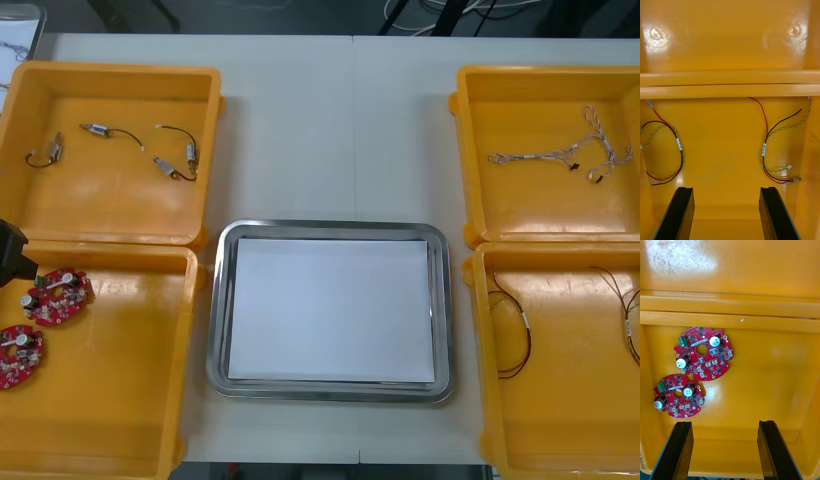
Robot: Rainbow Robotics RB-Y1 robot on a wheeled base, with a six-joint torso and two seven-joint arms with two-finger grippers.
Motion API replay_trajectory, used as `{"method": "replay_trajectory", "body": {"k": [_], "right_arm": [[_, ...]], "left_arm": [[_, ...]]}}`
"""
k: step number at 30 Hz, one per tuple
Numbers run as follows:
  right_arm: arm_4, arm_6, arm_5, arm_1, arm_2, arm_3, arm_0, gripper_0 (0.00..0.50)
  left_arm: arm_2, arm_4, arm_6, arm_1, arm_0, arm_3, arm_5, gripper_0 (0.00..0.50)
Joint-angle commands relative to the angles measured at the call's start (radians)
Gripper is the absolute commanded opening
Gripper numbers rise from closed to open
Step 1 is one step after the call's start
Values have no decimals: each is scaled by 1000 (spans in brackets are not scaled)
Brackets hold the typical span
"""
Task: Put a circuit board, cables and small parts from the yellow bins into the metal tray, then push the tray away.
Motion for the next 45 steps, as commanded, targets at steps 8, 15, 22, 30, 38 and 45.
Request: {"method": "replay_trajectory", "body": {"k": [8, 15, 22, 30, 38, 45], "right_arm": [[-8, -3, 3, 7, -30, -27, 17, 500], [-8, -3, 3, 7, -30, -27, 17, 500], [-8, -3, 3, 7, -30, -27, 17, 500], [-8, -3, 3, 7, -30, -27, 17, 500], [-8, -3, 3, 7, -30, -27, 17, 500], [-8, -3, 3, 7, -30, -27, 17, 500]], "left_arm": [[32, -8, -76, 48, 20, -27, 6, 500], [32, -8, -76, 48, 20, -27, 6, 500], [32, -8, -76, 48, 20, -27, 6, 500], [32, -8, -76, 48, 20, -27, 6, 500], [32, -8, -76, 48, 20, -27, 6, 500], [32, -8, -76, 48, 20, -27, 6, 500]]}}
